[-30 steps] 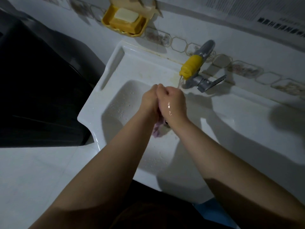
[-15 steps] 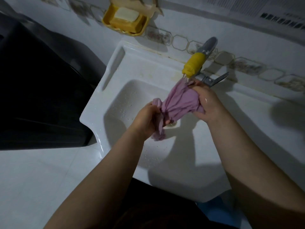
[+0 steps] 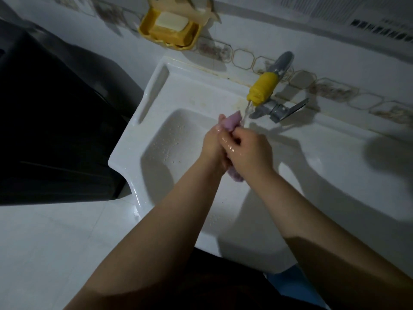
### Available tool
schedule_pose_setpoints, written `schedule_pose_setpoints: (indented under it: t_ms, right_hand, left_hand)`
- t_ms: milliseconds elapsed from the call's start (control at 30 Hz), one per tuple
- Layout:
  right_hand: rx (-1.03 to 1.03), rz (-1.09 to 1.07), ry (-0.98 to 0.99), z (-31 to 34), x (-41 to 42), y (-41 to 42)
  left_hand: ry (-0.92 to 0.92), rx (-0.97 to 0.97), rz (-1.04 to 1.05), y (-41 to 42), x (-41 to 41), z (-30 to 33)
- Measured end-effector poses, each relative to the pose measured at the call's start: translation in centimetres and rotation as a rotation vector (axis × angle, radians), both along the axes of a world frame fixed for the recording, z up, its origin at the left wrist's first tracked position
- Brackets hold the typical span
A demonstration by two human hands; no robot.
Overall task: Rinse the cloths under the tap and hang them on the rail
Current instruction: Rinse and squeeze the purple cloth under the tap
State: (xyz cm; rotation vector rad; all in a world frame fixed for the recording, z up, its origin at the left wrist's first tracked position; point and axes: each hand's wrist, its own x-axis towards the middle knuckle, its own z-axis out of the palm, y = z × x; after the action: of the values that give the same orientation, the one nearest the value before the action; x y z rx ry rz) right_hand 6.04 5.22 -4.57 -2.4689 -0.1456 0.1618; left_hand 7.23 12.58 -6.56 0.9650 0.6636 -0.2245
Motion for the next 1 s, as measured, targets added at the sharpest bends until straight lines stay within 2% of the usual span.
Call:
schedule_pose_setpoints:
  t_ms: [33, 100, 200, 334, 434, 467, 534, 667, 734, 867, 1001]
  right_hand:
    - [0.024, -0.103, 0.022, -0.4, 1.2, 0.1]
    - [0.206, -0.31, 0.157, -0.8, 4.2, -0.2]
    - [0.367, -0.325, 0.267, -0.6, 5.3, -0.1]
    - [0.383, -0.169, 0.286, -0.2, 2.0, 0.8]
    - [0.314, -0.27, 0.237, -1.4, 3.0, -0.1]
    - [0.315, -0.302, 0.233, -2.0, 3.8, -0.7]
    - [0.331, -0.308, 0.251, -2.6, 4.9, -1.8]
    - [0.327, -0.383, 0.3, -3.4, 6.1, -3.1]
    - [0.527, -0.463, 0.366, -3.5, 5.9, -3.5]
    - [1.095, -0.556, 0.662, -3.1, 4.1, -4.1]
    - [1.362, -0.561, 0.748, -3.0, 3.4, -4.2]
  left_hand:
    - [0.017, 0.039, -0.068, -0.4, 0.0, -0.1]
    - [0.12, 0.083, -0.195, -1.3, -0.4, 0.3]
    - [0.19, 0.156, -0.138, -1.4, 0.1, 0.6]
    - [0.187, 0.193, -0.101, 0.5, 1.1, 0.7]
    - [0.126, 0.324, -0.275, 0.0, 0.2, 1.1]
    - [0.132, 0.301, -0.314, -0.4, -0.2, 1.7]
    - [0.105, 0.156, -0.324, -0.7, -0.8, 1.9]
    - [-0.017, 0.361, -0.205, 0.9, -1.4, -0.1]
    - [-0.013, 0.359, -0.108, 1.7, -2.0, -1.0]
    - [0.012, 0.216, -0.073, 3.3, -2.5, -2.4]
    - [0.066, 0.024, -0.191, 4.3, -2.6, -2.3]
